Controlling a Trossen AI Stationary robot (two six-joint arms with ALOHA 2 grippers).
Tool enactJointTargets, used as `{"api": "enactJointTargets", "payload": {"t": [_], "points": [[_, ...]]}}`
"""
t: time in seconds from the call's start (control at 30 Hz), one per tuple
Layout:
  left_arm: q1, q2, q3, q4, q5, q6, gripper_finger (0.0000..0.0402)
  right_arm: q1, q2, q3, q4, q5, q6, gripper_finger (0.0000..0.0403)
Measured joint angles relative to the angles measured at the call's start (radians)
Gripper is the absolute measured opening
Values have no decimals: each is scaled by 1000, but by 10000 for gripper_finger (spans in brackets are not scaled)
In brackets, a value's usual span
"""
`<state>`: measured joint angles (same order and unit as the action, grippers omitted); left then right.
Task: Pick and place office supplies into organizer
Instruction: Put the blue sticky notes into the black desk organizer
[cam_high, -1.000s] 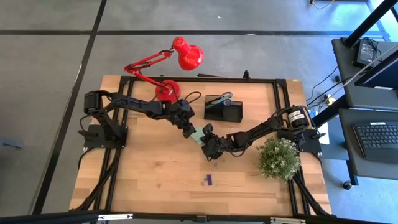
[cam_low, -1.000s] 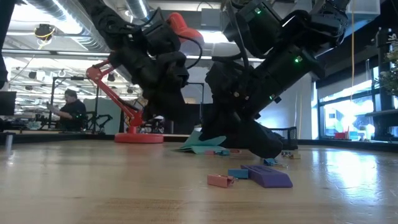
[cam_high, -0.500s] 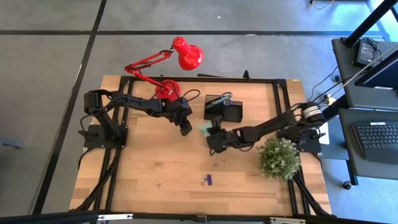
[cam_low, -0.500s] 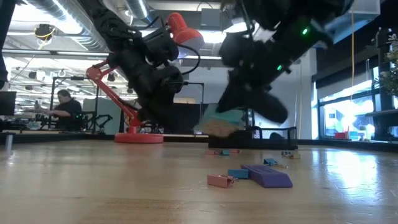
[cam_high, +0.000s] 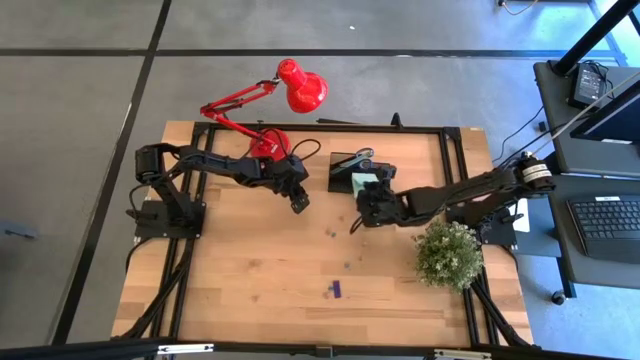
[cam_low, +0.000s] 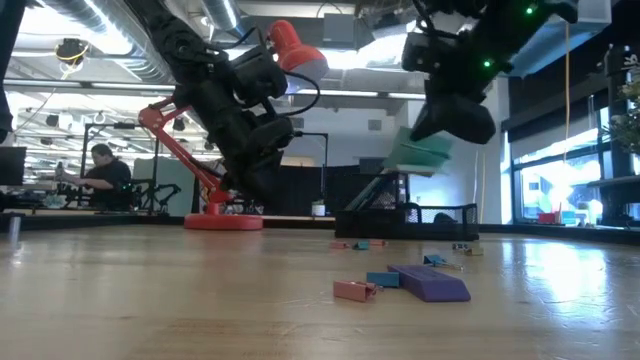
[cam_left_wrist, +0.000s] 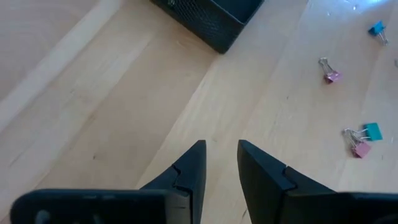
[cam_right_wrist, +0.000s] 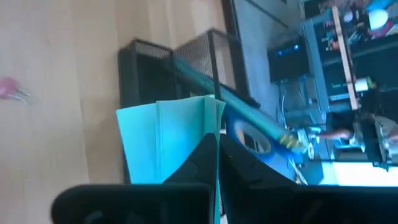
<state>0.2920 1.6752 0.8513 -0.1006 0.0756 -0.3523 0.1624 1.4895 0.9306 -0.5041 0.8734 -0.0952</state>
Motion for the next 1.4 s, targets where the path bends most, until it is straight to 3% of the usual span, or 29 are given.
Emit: {"api": "enactJointTargets", "payload": {"t": [0.27, 0.67, 0.8, 1.1, 1.4], "points": [[0, 0, 0, 8, -6, 4, 86, -46, 1, -6, -155, 1, 133, 6], [0, 0, 0, 20, -60, 8, 86, -128, 23, -13, -136, 7, 116, 6], [0, 0, 0, 19, -61, 8, 86, -147, 47, -49, -81, -59, 114, 6], [0, 0, -5, 22, -62, 18, 86, -136, 51, -73, -61, -70, 137, 6], [0, 0, -8, 21, -62, 18, 86, -82, 51, 0, -86, -71, 132, 6]]}}
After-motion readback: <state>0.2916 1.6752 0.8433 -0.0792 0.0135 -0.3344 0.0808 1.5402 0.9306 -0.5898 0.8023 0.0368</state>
